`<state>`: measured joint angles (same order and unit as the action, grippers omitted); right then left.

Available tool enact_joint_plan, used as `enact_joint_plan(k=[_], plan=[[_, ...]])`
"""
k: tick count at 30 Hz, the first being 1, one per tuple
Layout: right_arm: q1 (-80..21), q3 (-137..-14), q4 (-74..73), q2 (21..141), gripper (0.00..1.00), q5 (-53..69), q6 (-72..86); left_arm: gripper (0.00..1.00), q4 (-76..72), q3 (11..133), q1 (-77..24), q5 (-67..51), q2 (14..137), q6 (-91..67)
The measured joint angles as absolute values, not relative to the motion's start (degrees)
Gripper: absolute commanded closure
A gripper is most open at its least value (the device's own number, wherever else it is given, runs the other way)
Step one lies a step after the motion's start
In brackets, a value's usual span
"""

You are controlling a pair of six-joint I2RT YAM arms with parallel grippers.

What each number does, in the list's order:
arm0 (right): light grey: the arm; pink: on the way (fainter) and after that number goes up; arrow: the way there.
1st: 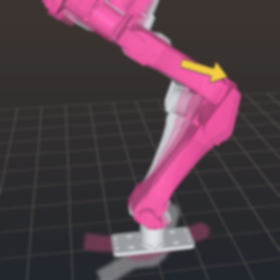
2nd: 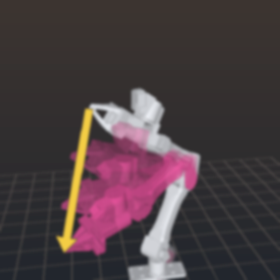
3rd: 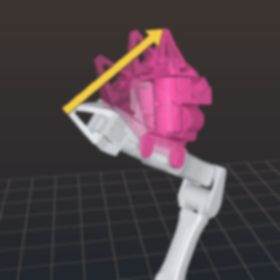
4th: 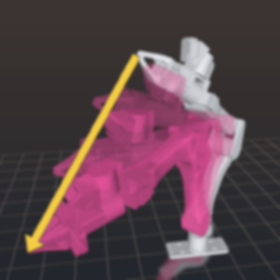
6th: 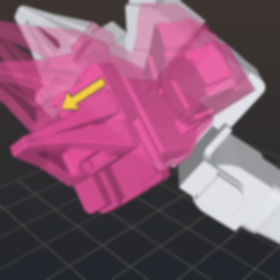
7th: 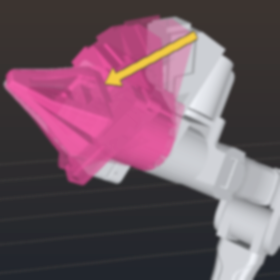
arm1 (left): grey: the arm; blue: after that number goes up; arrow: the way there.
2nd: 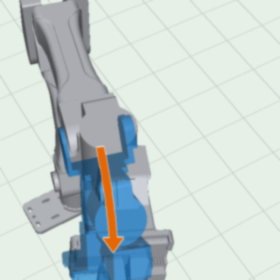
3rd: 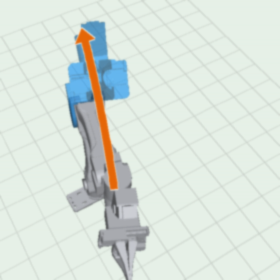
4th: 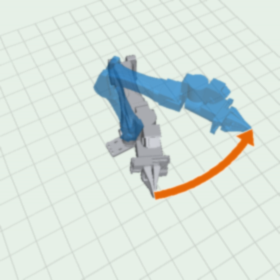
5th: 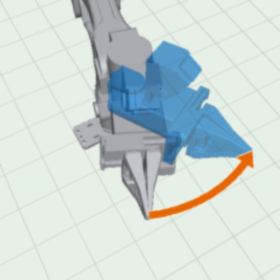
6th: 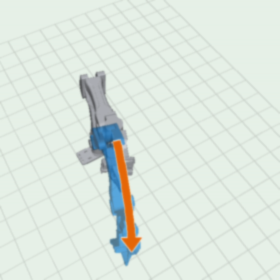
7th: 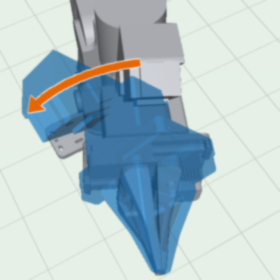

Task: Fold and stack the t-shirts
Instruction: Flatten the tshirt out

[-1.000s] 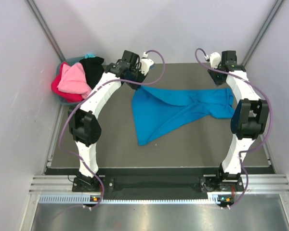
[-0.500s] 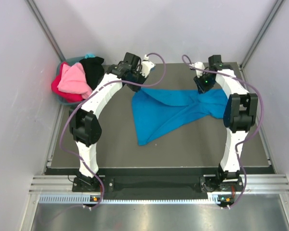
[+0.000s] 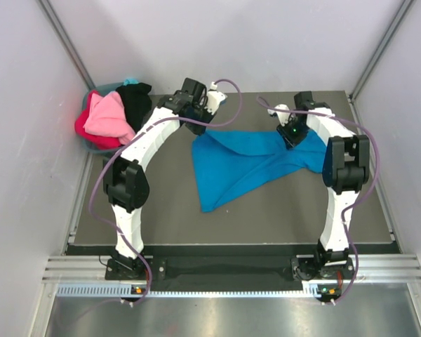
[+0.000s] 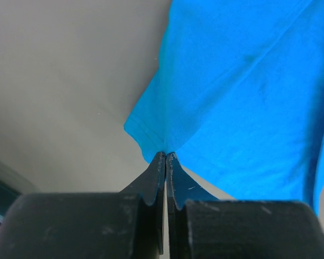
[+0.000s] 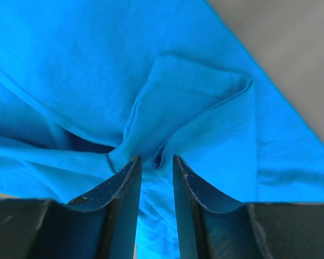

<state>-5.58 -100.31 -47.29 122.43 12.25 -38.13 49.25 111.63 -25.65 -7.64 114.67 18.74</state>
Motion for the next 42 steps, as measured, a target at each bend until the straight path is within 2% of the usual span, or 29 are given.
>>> enact_joint_plan(k=[6,7,16,23,27,33,38,39,41,42], plan=[[-5.6,-99.3,-46.9,122.4,0.73,10.1,-38.6,0.99,49.3,111.6,-25.6,-7.7,114.9,18.7],[-5.6,-99.3,-46.6,122.4,0.78,9.7,-38.5,0.99,49.3,111.6,-25.6,-7.7,114.9,18.7],[-5.6,-97.4,-43.6,122.3,1.00,7.6,-38.4,0.99,49.2,111.6,-25.6,-7.8,114.9,18.7],[-5.8,-94.0,-43.0,119.7,1.00,7.6,-38.4,0.99,49.1,111.6,-25.6,-8.1,114.9,18.3],[-7.2,-91.4,-44.2,112.2,1.00,7.6,-38.5,0.99,49.0,111.6,-25.6,-8.1,114.9,18.3],[-13.2,-86.8,-49.2,93.7,1.00,9.6,-38.7,0.98,48.6,111.6,-25.6,-8.1,114.9,18.3],[-18.7,-75.3,-56.0,79.3,1.00,13.1,-39.9,0.98,48.1,111.6,-25.5,-8.4,114.9,18.3],[-19.6,-72.6,-57.7,77.3,0.99,13.5,-40.4,0.98,48.0,111.6,-25.4,-8.5,114.9,18.3],[-20.5,-68.3,-60.7,74.6,0.80,13.5,-41.2,0.98,47.9,111.6,-25.3,-8.7,114.9,18.3],[-20.4,-67.1,-61.8,74.0,0.65,13.1,-41.6,0.98,48.0,111.6,-25.3,-8.8,114.9,18.3]])
